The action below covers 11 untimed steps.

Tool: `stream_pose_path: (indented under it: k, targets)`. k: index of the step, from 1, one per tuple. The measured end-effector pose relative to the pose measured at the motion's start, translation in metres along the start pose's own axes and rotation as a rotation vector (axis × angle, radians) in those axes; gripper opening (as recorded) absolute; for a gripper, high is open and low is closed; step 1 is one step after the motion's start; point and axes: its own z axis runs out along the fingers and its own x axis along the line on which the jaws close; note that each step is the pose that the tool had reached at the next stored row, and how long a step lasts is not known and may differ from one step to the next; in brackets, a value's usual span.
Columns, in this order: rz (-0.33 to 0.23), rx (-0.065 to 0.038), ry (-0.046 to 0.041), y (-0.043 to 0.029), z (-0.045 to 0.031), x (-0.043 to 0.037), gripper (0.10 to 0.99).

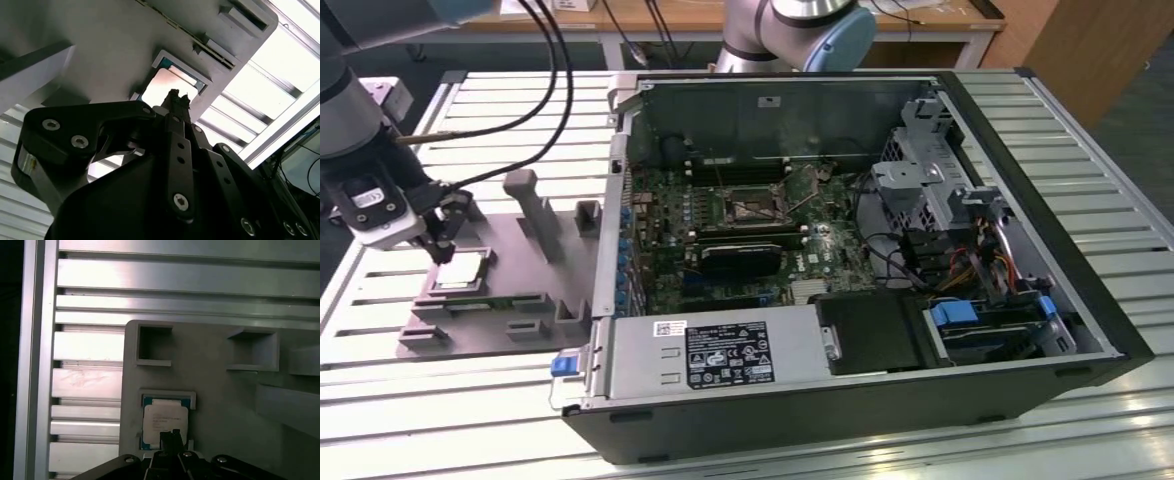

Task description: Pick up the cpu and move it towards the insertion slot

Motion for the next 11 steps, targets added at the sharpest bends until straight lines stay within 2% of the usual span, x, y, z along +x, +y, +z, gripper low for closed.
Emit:
stream_pose_path:
  k: [11]
  targets:
    - [0.000, 0.000, 0.0000, -0.0005, 0.0199, 0.0003, 0.102]
